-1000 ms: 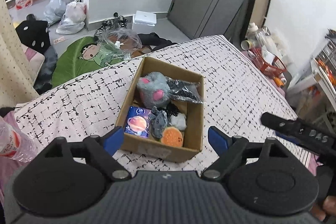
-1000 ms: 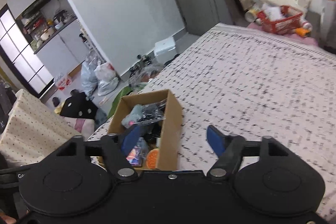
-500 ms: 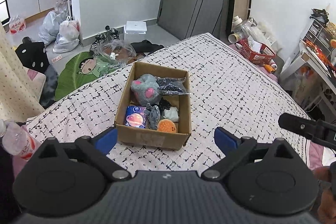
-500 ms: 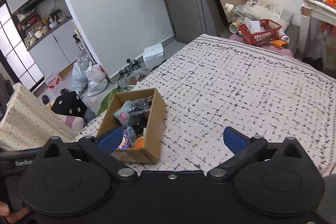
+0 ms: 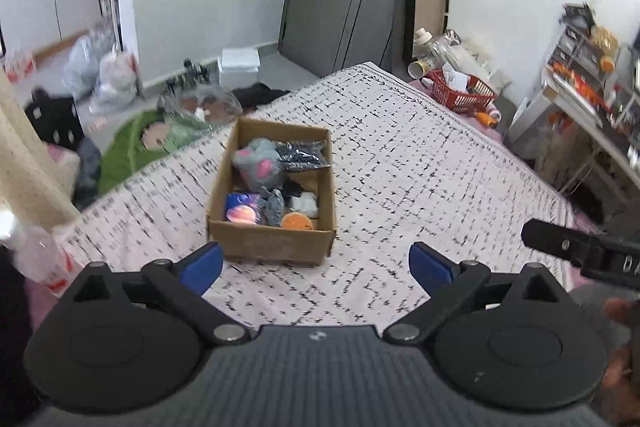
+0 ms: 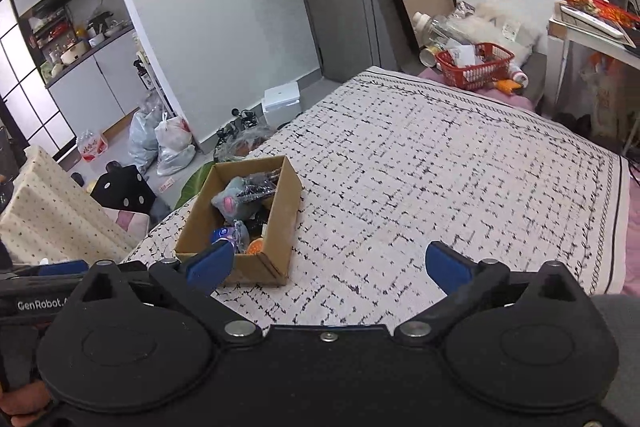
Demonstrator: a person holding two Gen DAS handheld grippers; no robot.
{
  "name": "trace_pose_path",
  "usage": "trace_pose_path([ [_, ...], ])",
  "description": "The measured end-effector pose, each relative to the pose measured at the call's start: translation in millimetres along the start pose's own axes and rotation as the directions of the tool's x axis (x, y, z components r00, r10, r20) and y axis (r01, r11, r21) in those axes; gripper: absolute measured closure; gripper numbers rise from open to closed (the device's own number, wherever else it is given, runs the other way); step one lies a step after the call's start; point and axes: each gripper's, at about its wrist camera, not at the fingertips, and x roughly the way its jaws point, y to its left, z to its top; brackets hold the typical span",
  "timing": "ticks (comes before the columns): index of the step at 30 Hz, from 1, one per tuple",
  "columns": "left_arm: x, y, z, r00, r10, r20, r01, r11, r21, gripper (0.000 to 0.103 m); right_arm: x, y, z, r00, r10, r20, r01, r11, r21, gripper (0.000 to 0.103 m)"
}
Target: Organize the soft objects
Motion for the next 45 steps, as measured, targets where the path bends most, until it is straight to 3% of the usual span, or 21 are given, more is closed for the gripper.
trace_pose_path([
  [8,-18,-13,-6,0.999,0.027,0.024,-0.028,0.999,0.045,0.004,-13,-3,-6,1.000,-0.006,-0.001,0.006,1.000,-0.007,0.000],
  [45,-24,-11,-7,0.999,0.039,0.022,-0.039,0.999,0.037,0.004,-18,-1,-12,1.000,0.007,-0.019,-0.007,1.000,-0.024,0.000],
])
